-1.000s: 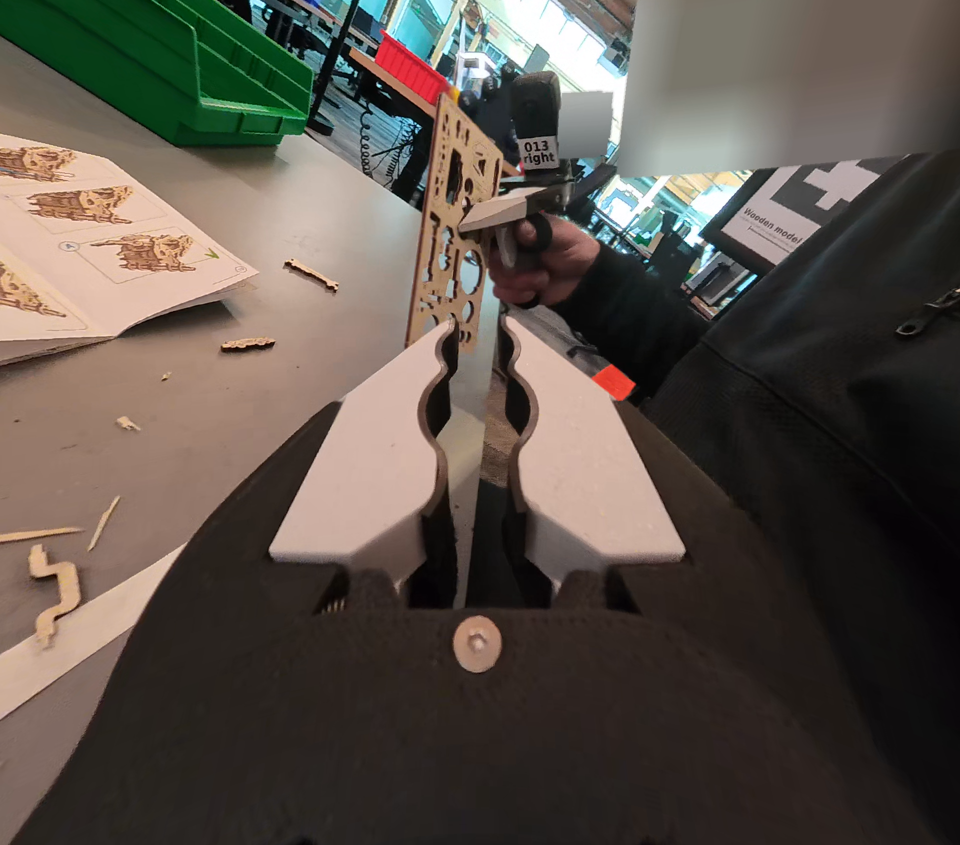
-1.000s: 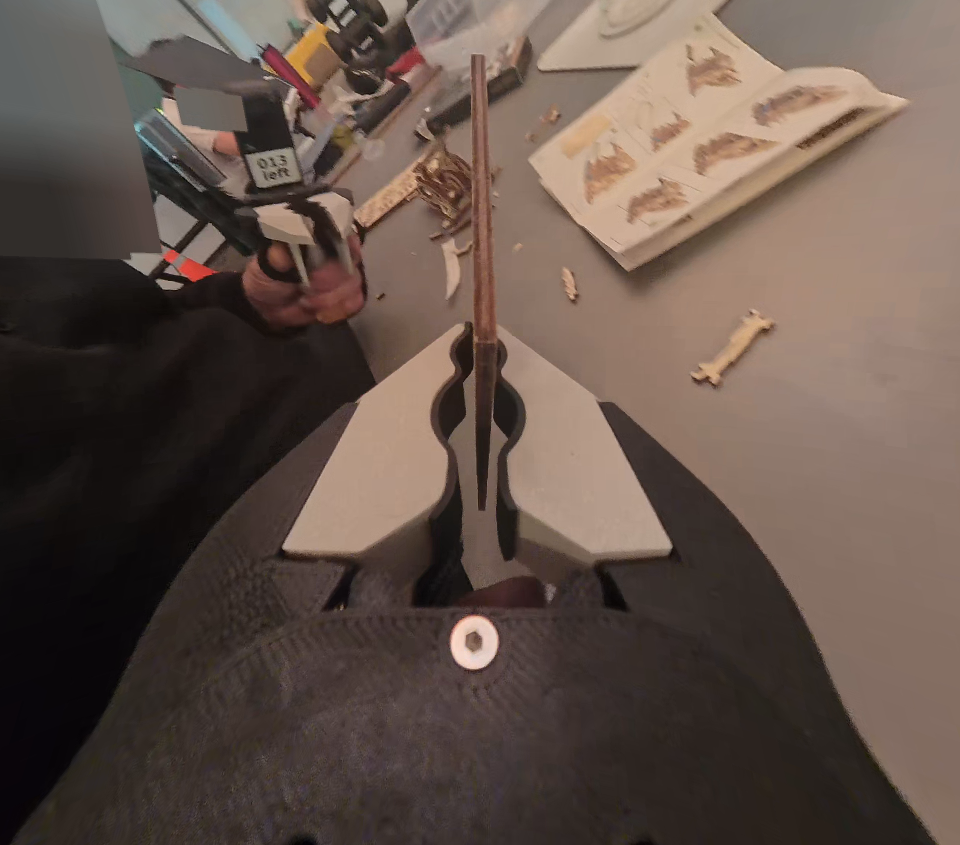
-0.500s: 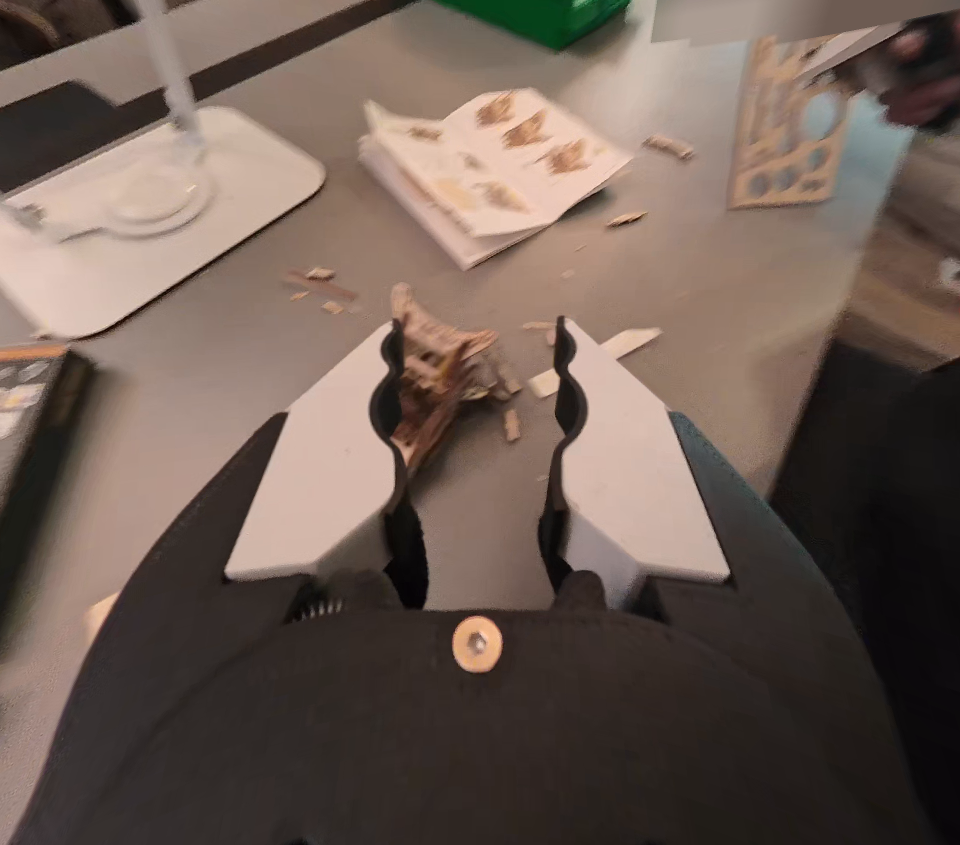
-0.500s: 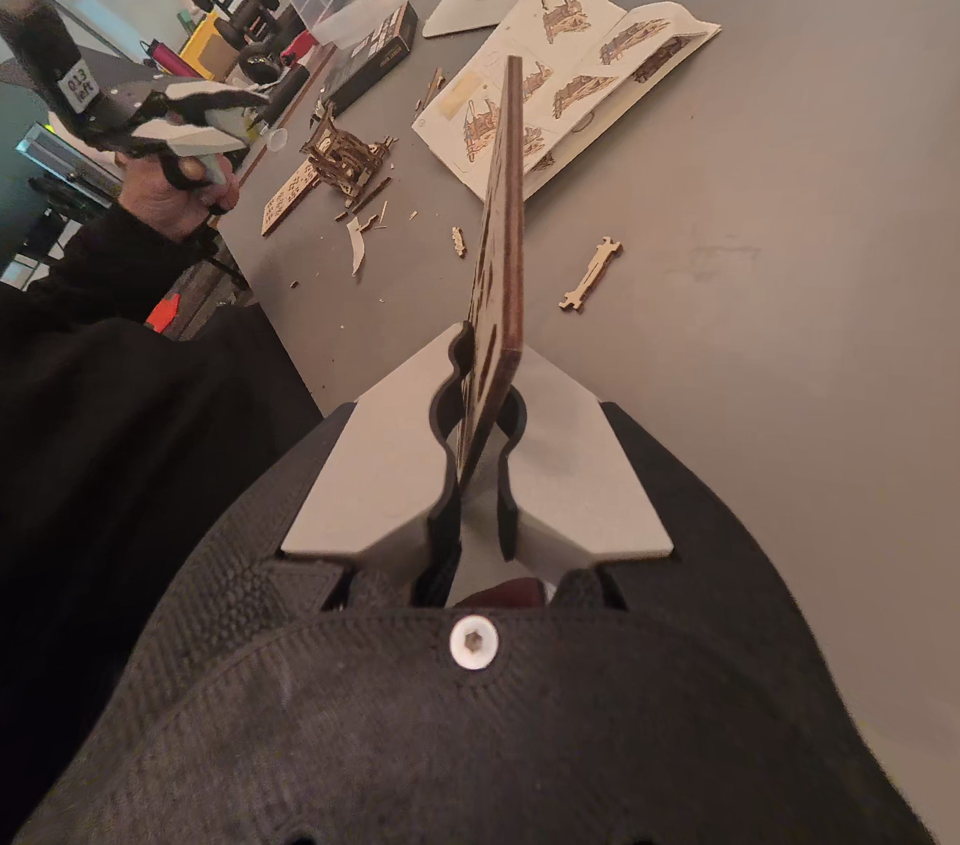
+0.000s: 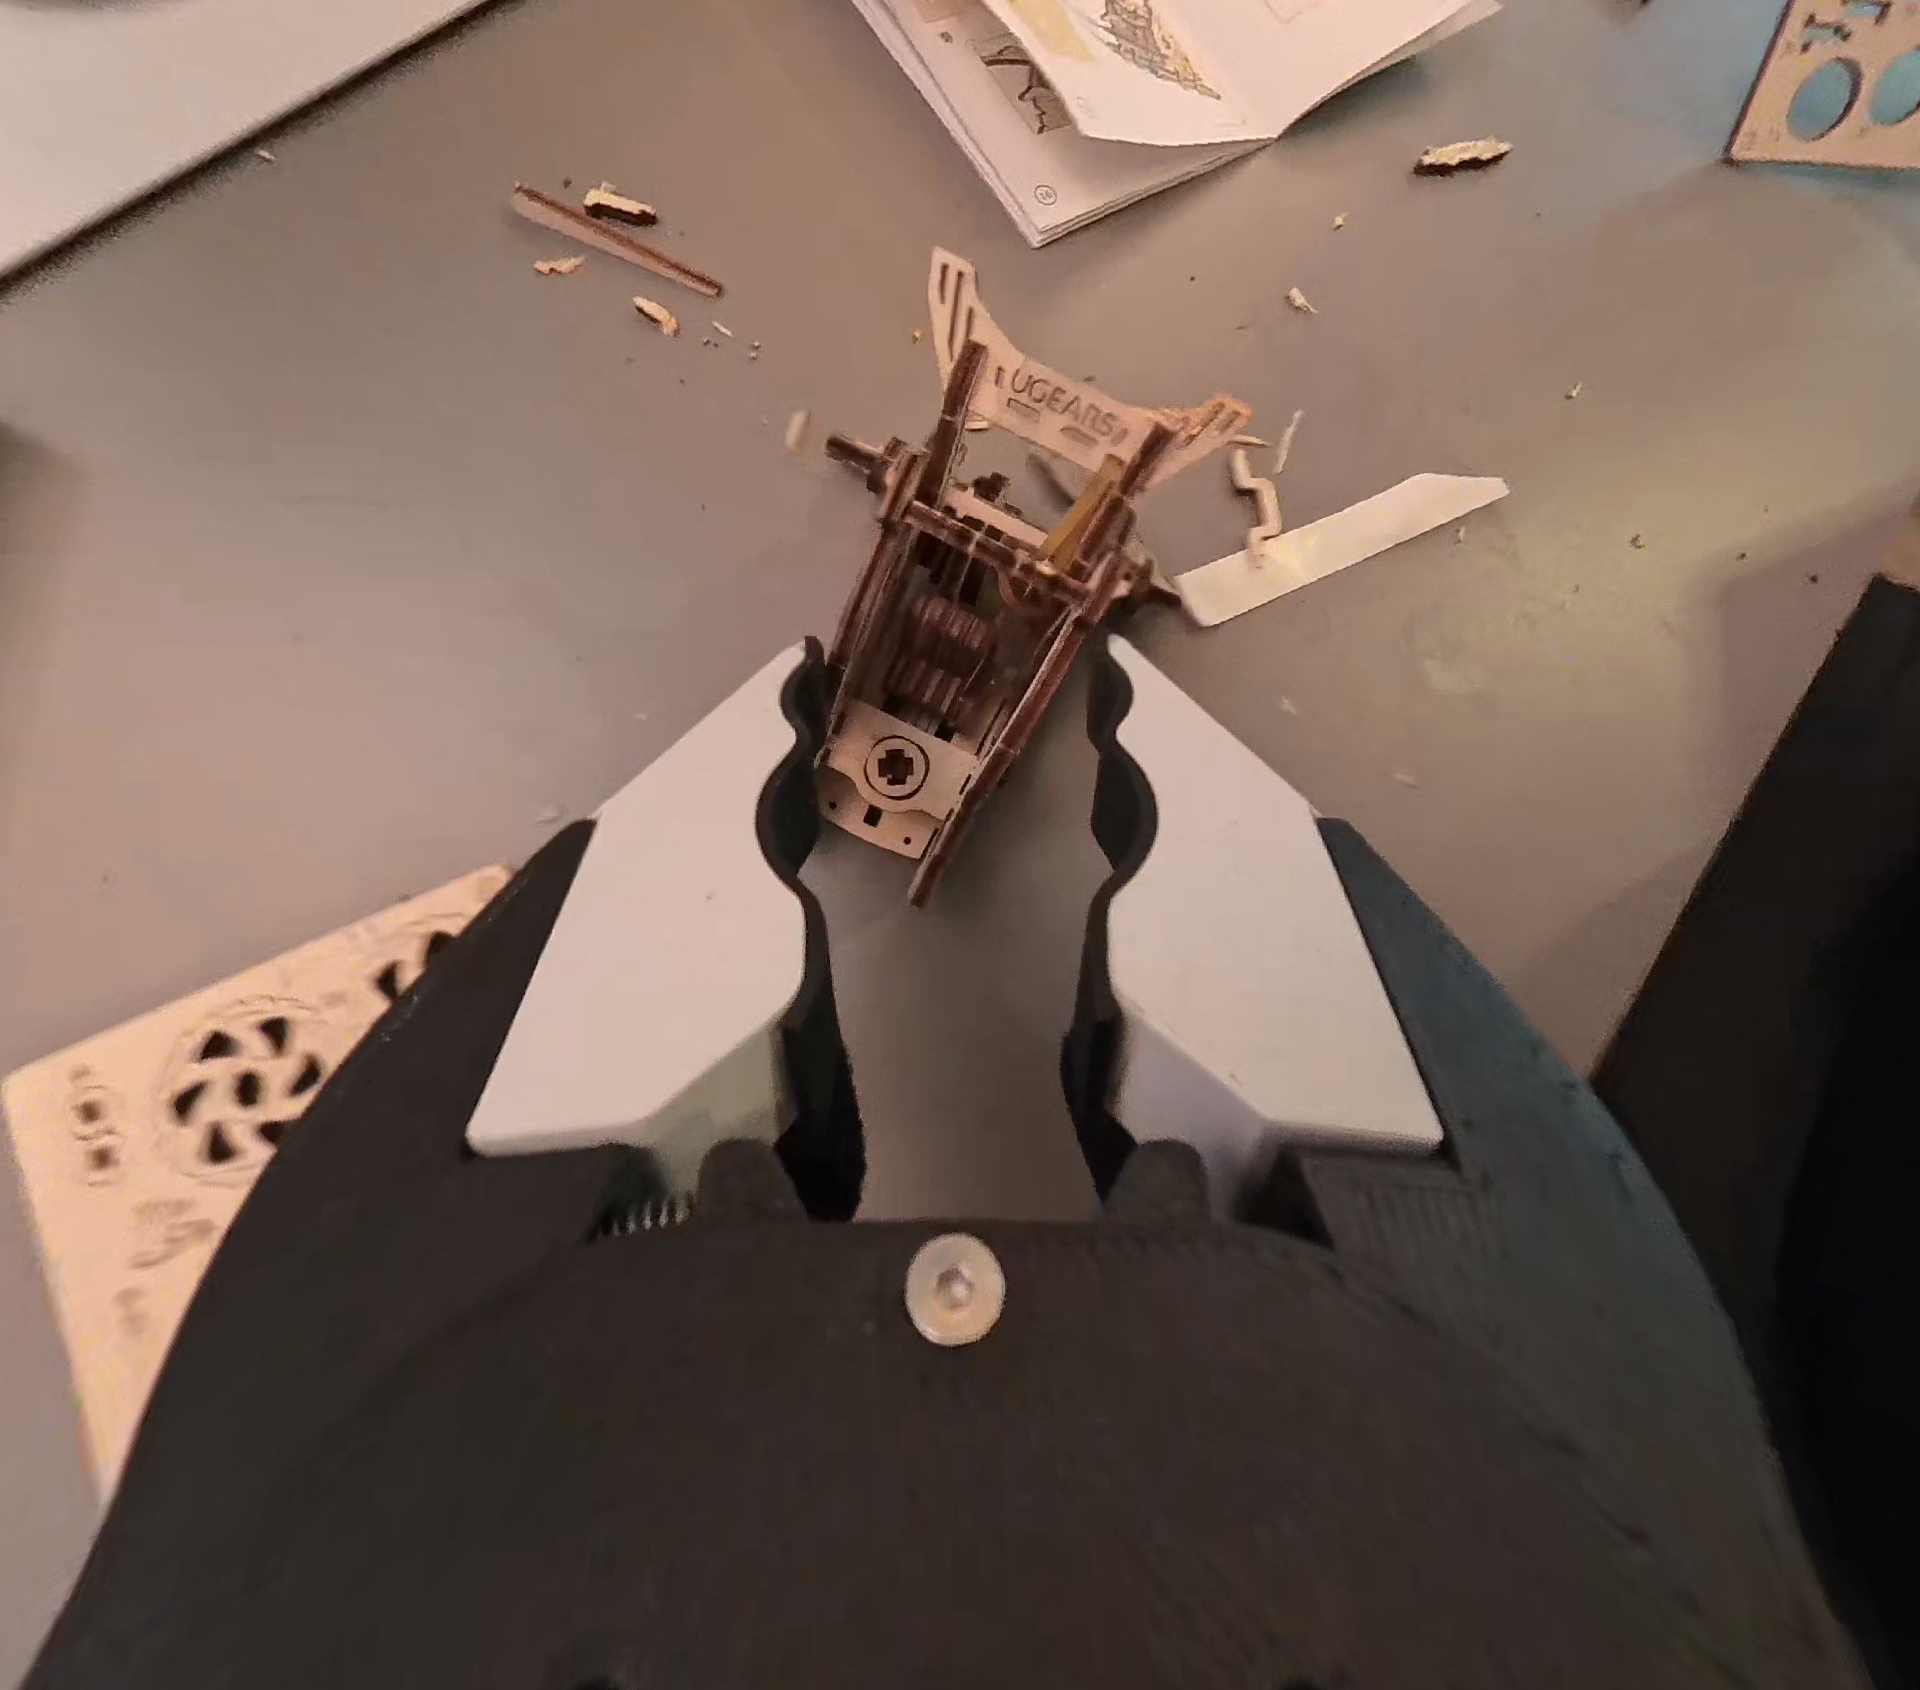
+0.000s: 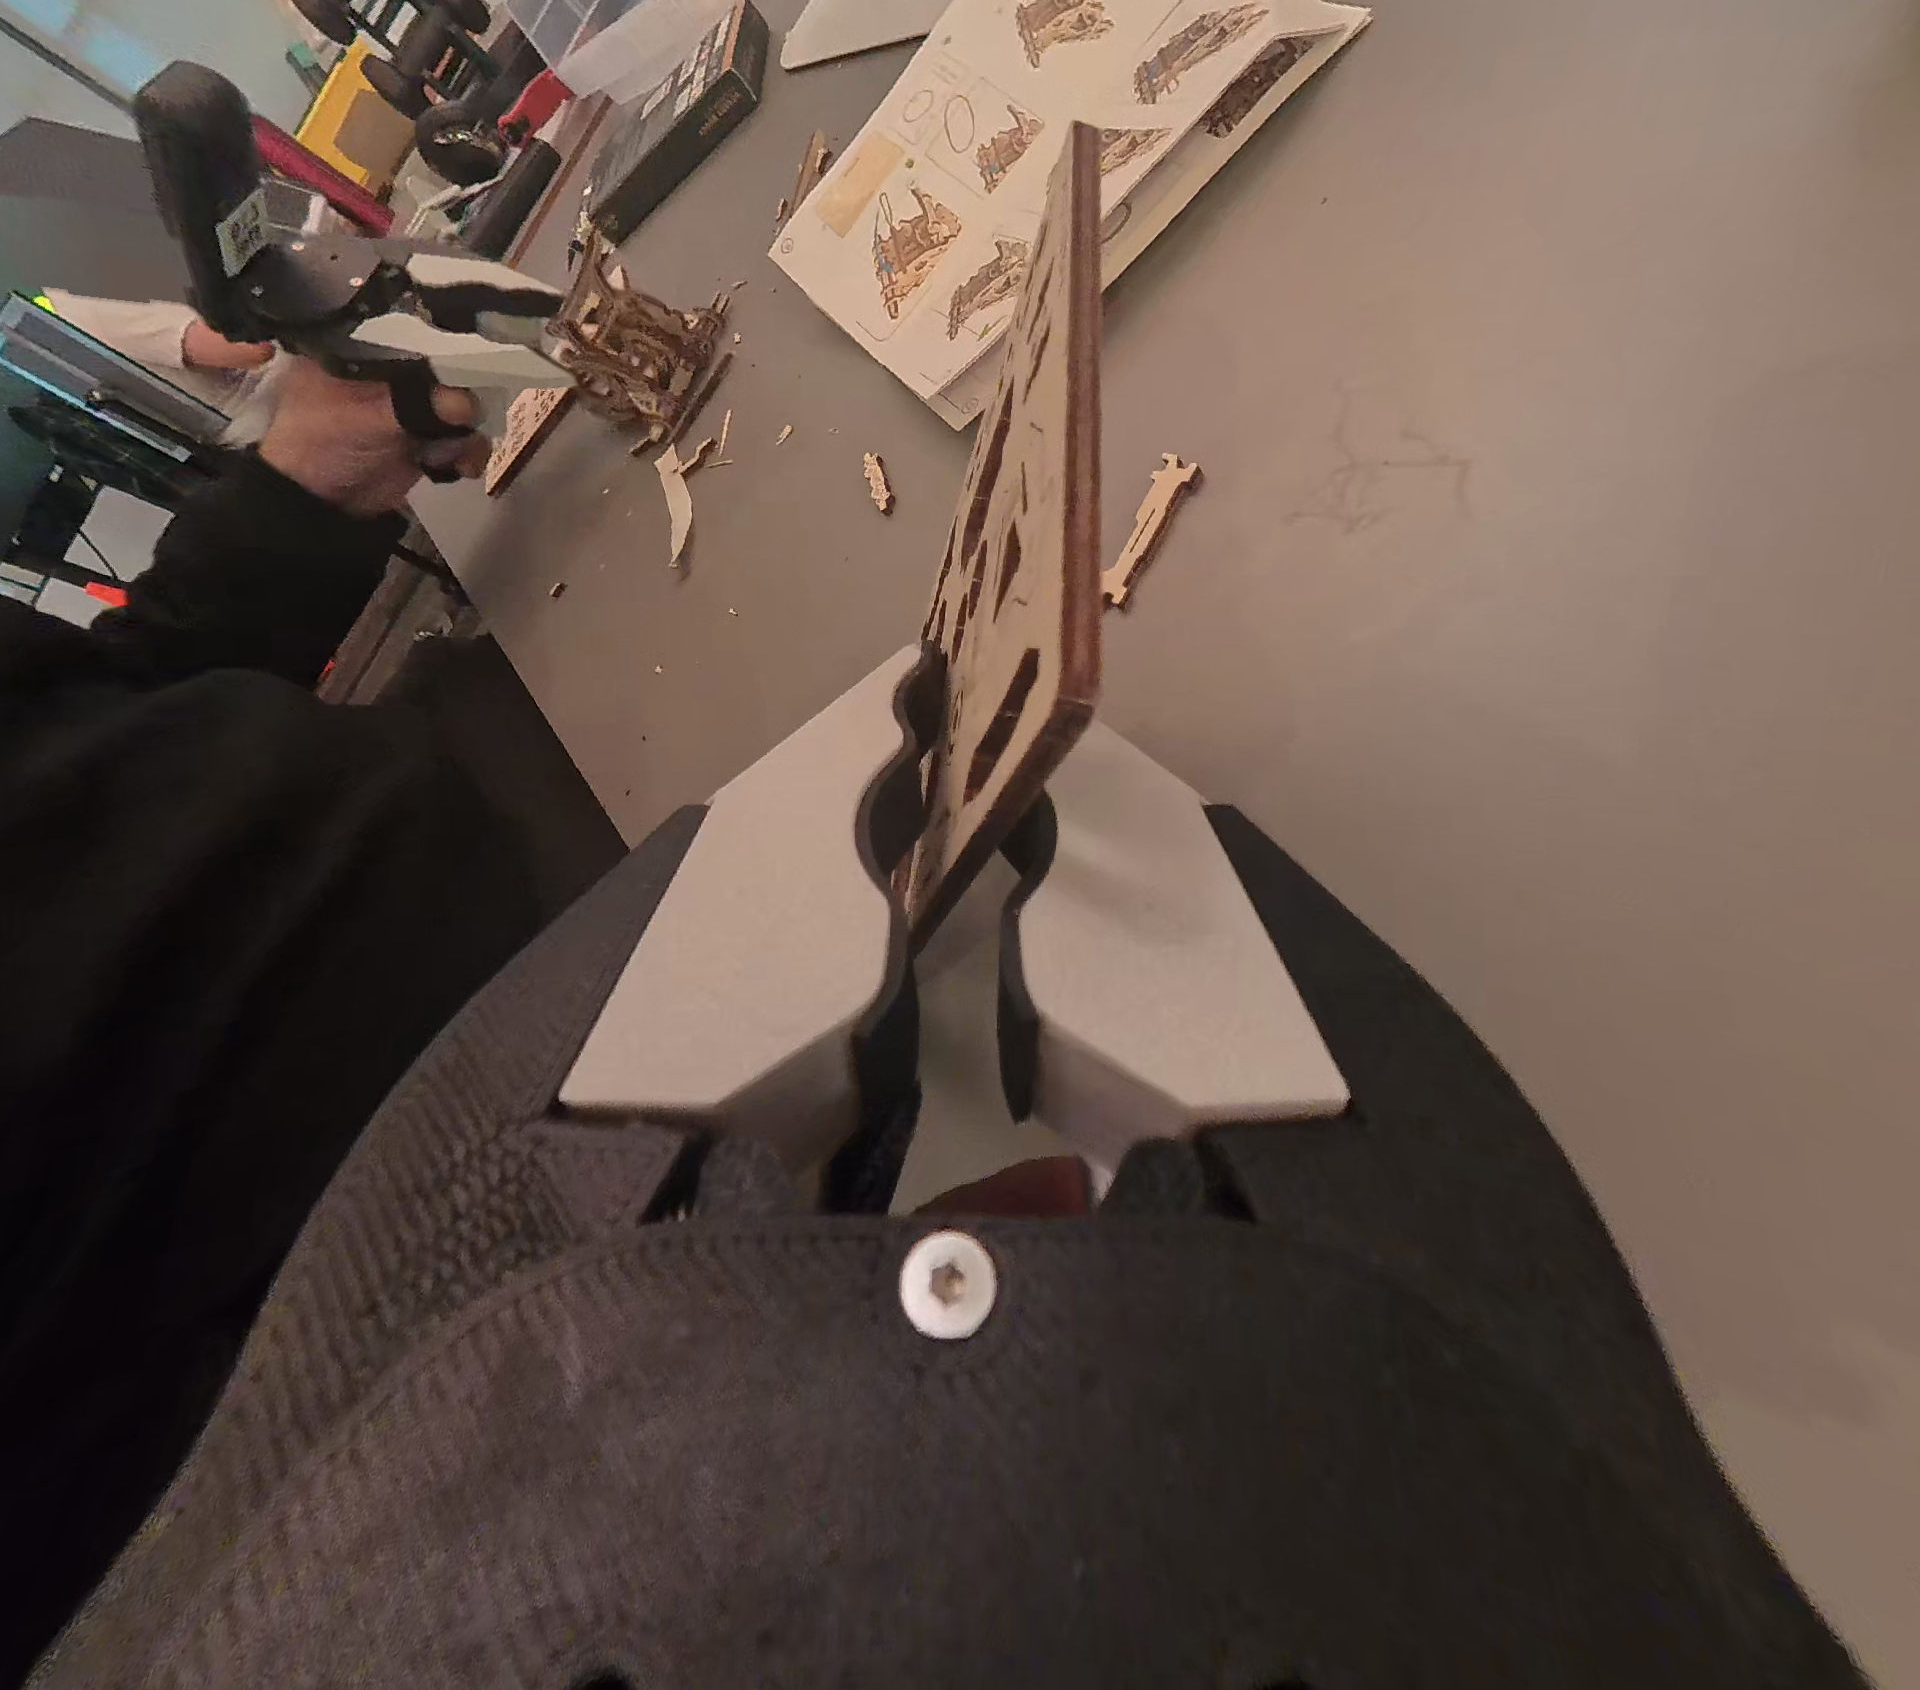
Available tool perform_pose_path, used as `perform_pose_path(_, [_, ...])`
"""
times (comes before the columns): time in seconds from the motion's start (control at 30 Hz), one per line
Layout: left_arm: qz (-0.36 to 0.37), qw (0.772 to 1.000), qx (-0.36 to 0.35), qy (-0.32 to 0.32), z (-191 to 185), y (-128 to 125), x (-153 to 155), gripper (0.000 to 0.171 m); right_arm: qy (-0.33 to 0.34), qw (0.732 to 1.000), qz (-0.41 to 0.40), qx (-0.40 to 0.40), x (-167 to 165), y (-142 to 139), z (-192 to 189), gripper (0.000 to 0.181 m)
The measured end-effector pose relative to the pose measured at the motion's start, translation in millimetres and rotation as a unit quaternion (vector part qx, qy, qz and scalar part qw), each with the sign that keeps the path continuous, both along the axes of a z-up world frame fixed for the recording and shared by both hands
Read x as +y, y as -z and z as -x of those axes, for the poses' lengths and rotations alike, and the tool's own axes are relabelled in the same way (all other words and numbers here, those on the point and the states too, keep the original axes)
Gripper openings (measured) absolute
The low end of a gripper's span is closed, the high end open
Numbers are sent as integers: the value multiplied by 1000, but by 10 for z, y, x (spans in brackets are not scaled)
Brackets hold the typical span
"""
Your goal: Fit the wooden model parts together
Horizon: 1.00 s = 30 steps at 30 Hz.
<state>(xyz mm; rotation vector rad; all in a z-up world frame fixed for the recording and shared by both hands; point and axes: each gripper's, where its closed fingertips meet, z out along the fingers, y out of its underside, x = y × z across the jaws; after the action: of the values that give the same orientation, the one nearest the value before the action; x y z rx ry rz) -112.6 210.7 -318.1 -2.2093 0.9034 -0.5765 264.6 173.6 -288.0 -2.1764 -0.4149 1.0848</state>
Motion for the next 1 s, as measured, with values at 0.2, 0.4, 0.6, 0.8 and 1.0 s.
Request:
perform_pose_path(0.2, [15, 1000, -8, -12, -106, 18, -322, 62, 2, 1000, 7, -1, 15, 20, 25, 5])
perform_pose_path(0.4, [38, 999, -7, -16, -79, 205, -365, 53, 1, 1000, 7, 7, 16, 49, 53, 5])
perform_pose_path(0.6, [10, 997, 19, -74, 8, 223, -320, 37, 1, 1000, 2, 9, -13, 31, 27, 4])
perform_pose_path(0.8, [27, 984, 11, -176, 128, 261, -426, 52, 5, 1000, -1, 17, -14, 41, -3, 4])
perform_pose_path(1.0, [48, 991, -32, -124, -282, 217, -736, 69, 10, 1000, 1, 24, -34, 66, -46, 5])
